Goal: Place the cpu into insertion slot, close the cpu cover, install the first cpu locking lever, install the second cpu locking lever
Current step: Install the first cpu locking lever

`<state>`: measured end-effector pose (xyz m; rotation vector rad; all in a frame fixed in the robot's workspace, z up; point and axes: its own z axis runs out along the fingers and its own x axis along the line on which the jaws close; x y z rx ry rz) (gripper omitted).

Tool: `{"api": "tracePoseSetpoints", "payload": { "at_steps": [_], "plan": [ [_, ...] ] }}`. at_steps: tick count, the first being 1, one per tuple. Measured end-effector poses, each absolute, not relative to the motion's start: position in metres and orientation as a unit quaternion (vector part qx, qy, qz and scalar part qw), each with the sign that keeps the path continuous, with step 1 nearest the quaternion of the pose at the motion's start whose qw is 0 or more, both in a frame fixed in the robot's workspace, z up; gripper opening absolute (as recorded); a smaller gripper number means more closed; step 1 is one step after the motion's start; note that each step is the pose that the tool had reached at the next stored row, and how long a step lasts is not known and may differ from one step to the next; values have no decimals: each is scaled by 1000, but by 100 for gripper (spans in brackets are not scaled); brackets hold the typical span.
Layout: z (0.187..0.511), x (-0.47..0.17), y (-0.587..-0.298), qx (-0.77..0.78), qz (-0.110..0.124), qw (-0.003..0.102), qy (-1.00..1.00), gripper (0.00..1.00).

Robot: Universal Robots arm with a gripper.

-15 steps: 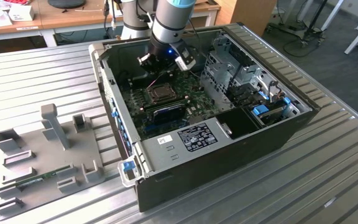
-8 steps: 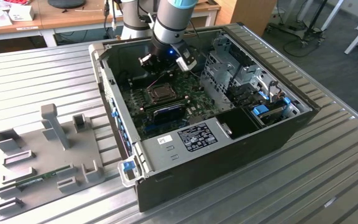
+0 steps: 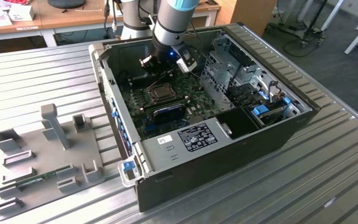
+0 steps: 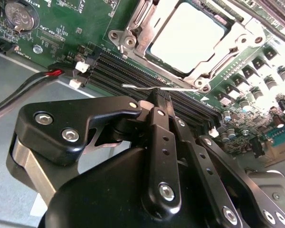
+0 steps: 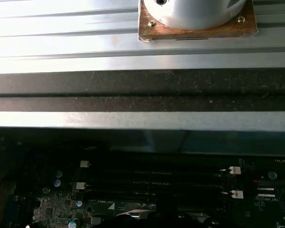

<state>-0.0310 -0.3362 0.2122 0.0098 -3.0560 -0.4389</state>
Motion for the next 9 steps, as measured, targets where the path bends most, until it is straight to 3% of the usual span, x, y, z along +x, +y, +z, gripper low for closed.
{"api": "tracePoseSetpoints", "payload": {
  "at_steps": [9],
  "plan": [
    [204,-29,-337,3,-142,27,-989,11]
  ]
}}
